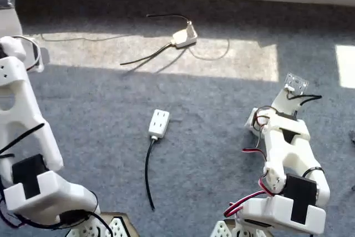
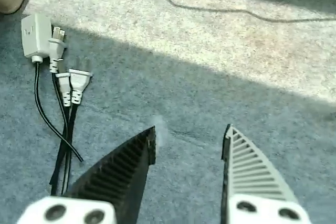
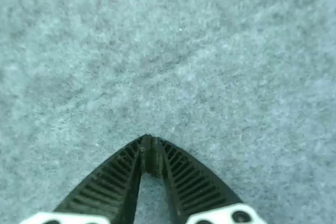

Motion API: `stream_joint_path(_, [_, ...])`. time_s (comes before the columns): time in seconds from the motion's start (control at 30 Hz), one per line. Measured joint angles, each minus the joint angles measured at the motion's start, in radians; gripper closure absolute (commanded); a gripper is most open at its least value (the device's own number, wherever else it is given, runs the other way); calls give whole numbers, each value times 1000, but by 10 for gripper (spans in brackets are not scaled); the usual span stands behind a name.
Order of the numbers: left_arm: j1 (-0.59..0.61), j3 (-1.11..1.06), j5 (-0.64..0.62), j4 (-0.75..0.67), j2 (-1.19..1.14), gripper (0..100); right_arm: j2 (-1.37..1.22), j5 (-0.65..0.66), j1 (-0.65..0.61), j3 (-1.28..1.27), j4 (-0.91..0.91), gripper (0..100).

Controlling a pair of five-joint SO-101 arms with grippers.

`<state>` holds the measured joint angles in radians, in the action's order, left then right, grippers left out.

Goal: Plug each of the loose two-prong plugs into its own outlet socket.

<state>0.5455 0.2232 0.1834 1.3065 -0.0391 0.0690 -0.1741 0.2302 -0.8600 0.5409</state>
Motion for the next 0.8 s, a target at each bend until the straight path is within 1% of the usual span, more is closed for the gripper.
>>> stream_joint_path(0.1, [77,133,14,26,-126,784,0,0,0,0,0,992])
stream_joint_path(0.2, [149,319,29,91,-296,784,0,0,0,0,0,992])
stream_joint_path(0.4, [242,813,32,207,-654,784,0,0,0,0,0,992])
stream_joint_path(0.53, [298,1108,32,219,-841,786,0,0,0,0,0,992])
stream_joint_path(0.63, [334,1227,32,207,-956,786,0,0,0,0,0,992])
stream_joint_path(0.8, [413,1283,34,123,-1089,786,0,0,0,0,0,992])
